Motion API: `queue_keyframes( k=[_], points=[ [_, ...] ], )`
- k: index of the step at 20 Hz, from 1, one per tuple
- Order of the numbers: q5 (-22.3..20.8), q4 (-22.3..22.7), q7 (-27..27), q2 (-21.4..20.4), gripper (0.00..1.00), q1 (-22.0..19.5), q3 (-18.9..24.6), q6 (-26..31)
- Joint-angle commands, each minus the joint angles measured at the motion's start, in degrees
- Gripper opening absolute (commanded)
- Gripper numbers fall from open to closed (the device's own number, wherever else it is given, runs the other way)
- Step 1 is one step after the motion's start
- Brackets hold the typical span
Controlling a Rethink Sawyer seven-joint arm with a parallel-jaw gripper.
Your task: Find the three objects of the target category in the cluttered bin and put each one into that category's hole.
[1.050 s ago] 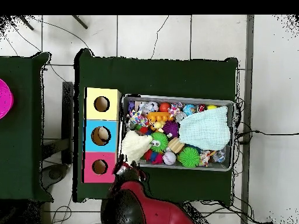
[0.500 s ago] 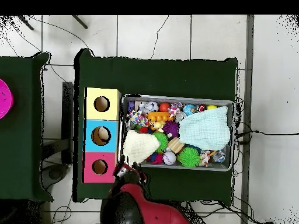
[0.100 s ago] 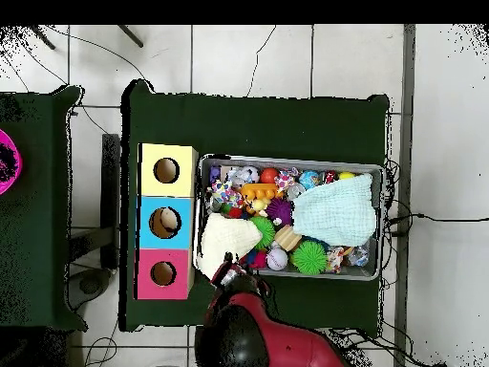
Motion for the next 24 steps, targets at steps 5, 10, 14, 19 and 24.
queue_keyframes(
  k=[5, 10, 14, 19, 24],
  points=[
    [-18.1, -16.8, -7.9, 4.5, 1.00, -1.3, -3.0, 8.2],
    [-21.3, -18.2, -7.7, 6.2, 1.00, -4.9, 0.1, 7.5],
    [-23.1, -19.7, -7.9, 8.0, 1.00, -7.4, 2.3, 7.2],
    [-26.2, -23.0, -8.7, 11.1, 1.00, -9.3, 3.9, 7.0],
    [-28.2, -25.3, -8.7, 14.4, 1.00, -11.7, 6.2, 6.1]
  ],
)
